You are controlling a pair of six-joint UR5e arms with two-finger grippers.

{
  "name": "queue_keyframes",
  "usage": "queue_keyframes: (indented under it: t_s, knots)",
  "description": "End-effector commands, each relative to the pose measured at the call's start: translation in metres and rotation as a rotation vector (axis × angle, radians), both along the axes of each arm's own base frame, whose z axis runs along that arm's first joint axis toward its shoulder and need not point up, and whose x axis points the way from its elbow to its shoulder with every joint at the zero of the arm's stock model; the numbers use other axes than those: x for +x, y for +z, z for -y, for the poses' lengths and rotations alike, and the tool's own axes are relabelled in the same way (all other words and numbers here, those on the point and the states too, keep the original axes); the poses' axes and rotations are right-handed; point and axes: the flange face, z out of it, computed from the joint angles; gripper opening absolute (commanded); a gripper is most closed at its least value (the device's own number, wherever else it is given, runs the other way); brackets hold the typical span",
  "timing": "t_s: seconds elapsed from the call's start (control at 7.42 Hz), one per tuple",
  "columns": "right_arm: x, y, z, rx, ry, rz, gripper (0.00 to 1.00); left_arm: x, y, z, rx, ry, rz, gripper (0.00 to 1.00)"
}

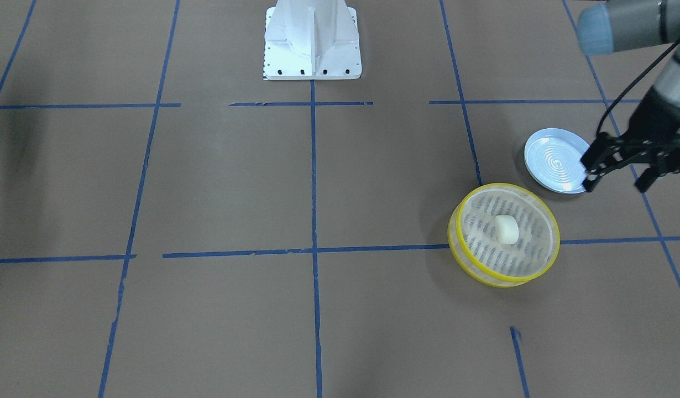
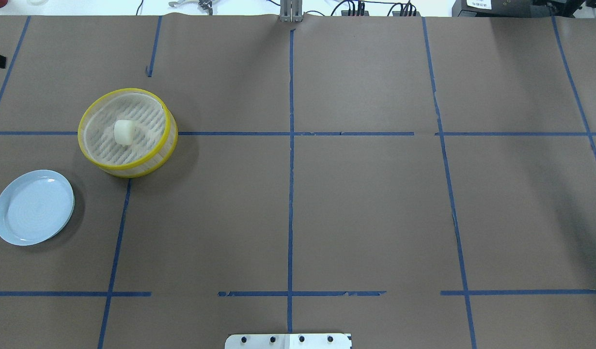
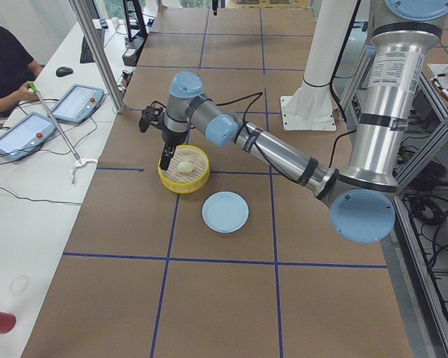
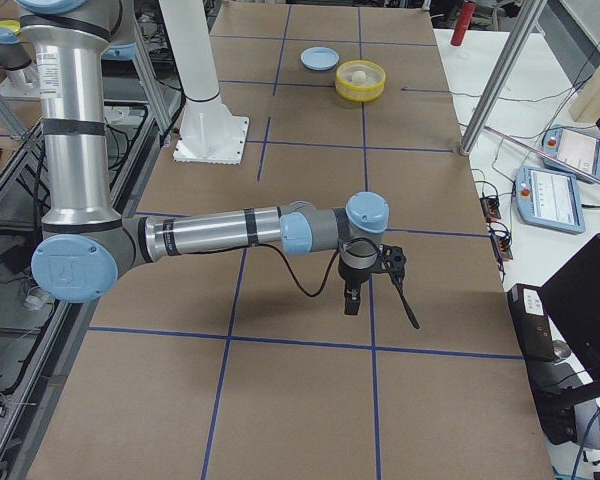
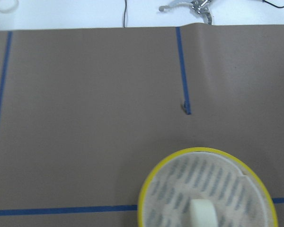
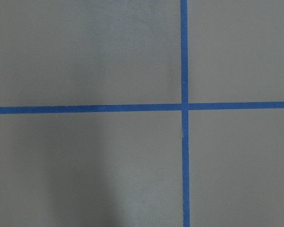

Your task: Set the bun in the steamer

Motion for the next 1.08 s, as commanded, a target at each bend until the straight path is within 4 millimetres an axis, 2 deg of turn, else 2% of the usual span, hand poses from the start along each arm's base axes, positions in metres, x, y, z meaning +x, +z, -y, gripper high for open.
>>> queue_keyframes:
  t_s: [0.0, 0.13, 0.27, 0.54, 0.94]
  knots:
    - [0.0, 0.0, 0.0, 0.0, 0.0, 0.0, 1.0, -0.073, 0.132, -0.033, -0.078, 0.08, 0.032, 1.0]
    - [0.0, 0.0, 0.0, 0.0, 0.0, 0.0, 1.0, -0.077, 0.176, -0.043, -0.1, 0.142, 0.043, 1.0]
    - [0.0, 0.0, 0.0, 0.0, 0.0, 0.0, 1.0, -0.077, 0.199, -0.054, -0.147, 0.143, 0.042, 1.0]
    - [0.0, 0.0, 0.0, 0.0, 0.0, 0.0, 1.0, -0.078, 0.224, -0.066, -0.212, 0.141, 0.039, 1.0]
    - [0.0, 0.0, 0.0, 0.0, 0.0, 0.0, 1.0, -0.097, 0.229, -0.075, -0.305, 0.106, 0.005, 1.0]
